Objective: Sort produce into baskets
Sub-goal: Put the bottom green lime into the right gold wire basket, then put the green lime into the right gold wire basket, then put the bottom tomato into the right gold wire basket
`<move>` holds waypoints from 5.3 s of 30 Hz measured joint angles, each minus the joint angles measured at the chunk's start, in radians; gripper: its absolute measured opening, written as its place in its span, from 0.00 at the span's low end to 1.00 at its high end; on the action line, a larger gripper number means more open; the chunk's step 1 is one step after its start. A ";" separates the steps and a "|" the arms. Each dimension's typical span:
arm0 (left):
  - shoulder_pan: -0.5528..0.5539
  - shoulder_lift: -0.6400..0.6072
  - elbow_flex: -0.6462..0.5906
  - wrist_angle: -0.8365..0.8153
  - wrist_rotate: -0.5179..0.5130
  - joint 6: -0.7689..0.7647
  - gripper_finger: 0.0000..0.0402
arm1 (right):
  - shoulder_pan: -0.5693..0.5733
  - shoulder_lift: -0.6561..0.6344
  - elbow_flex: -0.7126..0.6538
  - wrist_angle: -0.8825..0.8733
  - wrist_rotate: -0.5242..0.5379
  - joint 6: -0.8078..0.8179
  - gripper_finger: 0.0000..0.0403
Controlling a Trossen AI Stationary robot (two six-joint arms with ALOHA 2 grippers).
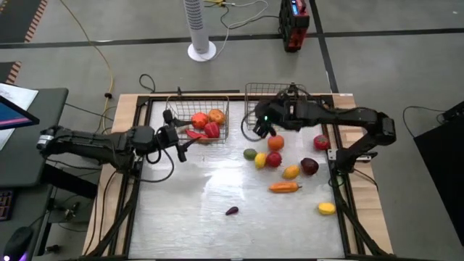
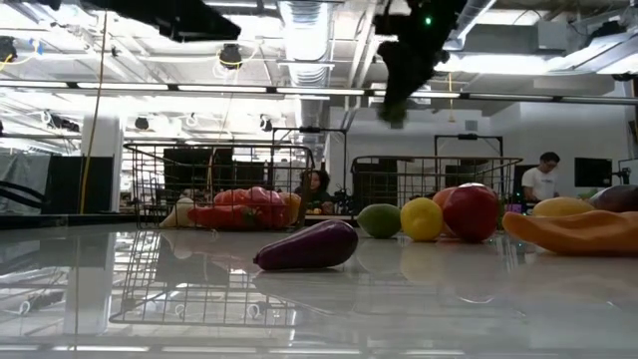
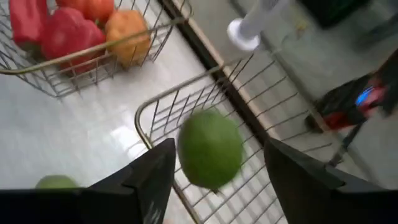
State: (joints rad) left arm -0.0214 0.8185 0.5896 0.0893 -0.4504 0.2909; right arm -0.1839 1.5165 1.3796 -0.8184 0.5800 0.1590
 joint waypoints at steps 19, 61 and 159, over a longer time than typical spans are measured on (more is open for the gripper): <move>0.022 -0.100 0.000 -0.131 0.012 -0.058 0.64 | 0.213 0.181 -0.034 0.097 -0.272 0.135 0.77; 0.022 -0.099 0.000 -0.194 0.105 -0.116 0.64 | 0.161 0.369 -0.094 0.181 -0.313 0.175 0.31; 0.022 -0.099 0.000 -0.281 0.104 -0.131 0.64 | 0.319 0.010 -0.197 0.097 -0.315 0.280 0.71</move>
State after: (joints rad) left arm 0.0006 0.7193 0.5892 -0.1912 -0.3462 0.1596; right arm 0.1351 1.5261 1.1824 -0.7215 0.2646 0.4393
